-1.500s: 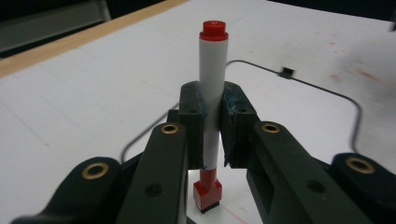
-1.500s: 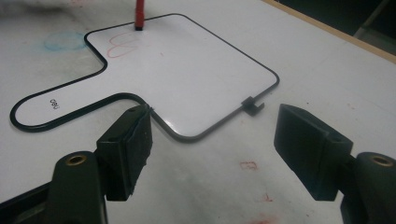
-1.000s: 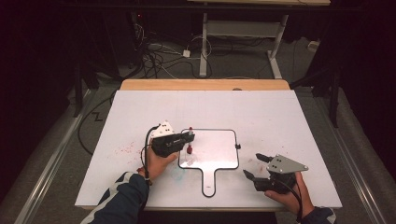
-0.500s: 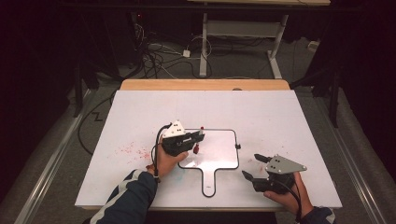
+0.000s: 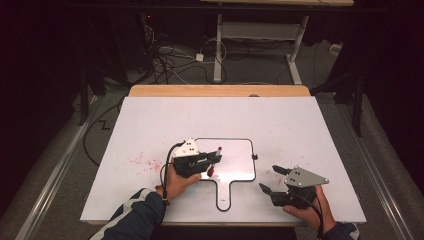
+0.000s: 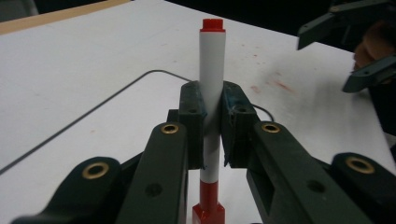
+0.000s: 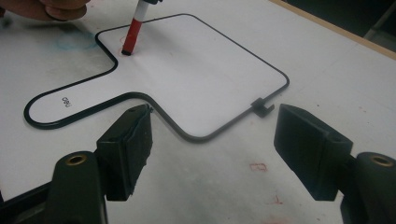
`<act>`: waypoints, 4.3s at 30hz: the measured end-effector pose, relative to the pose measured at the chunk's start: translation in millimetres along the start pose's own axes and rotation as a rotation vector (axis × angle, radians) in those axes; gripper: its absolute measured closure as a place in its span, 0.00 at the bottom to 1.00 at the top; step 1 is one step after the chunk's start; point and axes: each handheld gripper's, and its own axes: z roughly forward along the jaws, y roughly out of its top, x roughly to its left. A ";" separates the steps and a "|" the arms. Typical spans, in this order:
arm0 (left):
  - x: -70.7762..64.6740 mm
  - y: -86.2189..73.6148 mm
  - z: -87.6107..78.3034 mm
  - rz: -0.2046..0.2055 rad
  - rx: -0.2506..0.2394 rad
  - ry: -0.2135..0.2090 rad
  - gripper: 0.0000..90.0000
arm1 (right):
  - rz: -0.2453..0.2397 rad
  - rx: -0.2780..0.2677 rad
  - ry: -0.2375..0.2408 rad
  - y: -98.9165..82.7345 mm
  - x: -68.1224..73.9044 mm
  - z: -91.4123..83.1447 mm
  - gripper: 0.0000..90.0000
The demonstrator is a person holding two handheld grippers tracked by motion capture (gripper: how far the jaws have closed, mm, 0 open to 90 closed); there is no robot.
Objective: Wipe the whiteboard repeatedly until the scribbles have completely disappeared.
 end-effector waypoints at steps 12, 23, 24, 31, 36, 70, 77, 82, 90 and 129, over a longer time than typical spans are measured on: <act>24.0 -1.2 -8.1 -0.004 -0.007 0.074 0.87 | -0.003 0.004 0.012 0.0 0.5 2.6 0.32; 45.6 -6.0 -17.3 -0.059 -0.028 0.129 0.87 | -0.008 0.006 0.011 0.1 1.6 2.8 0.32; 44.3 -6.0 -16.0 -0.059 -0.026 0.118 0.88 | -0.007 0.006 0.011 0.2 1.6 2.9 0.32; 29.3 -3.6 -8.4 -0.024 -0.001 0.065 0.88 | -0.005 0.010 0.011 -0.1 1.6 3.6 0.32; 19.1 -2.2 -5.5 -0.007 0.011 0.028 0.88 | -0.009 0.020 0.010 -0.6 1.6 4.6 0.32; 10.6 2.7 4.3 0.008 0.005 -0.003 0.87 | 0.025 0.051 0.040 7.0 9.5 23.5 0.42; 11.4 7.9 -3.1 -0.006 -0.044 0.010 0.87 | 0.038 0.072 0.133 28.4 25.1 59.5 0.49; 7.3 11.0 -7.9 0.004 -0.067 0.013 0.87 | 0.043 0.043 0.145 46.2 33.3 80.7 0.51; 2.1 13.4 -12.3 0.002 -0.090 0.023 0.87 | 0.139 -0.023 0.173 65.0 35.4 106.3 0.52; -7.2 -25.8 -94.7 0.092 0.144 0.411 0.21 | -0.060 0.082 0.237 77.2 46.8 137.7 0.91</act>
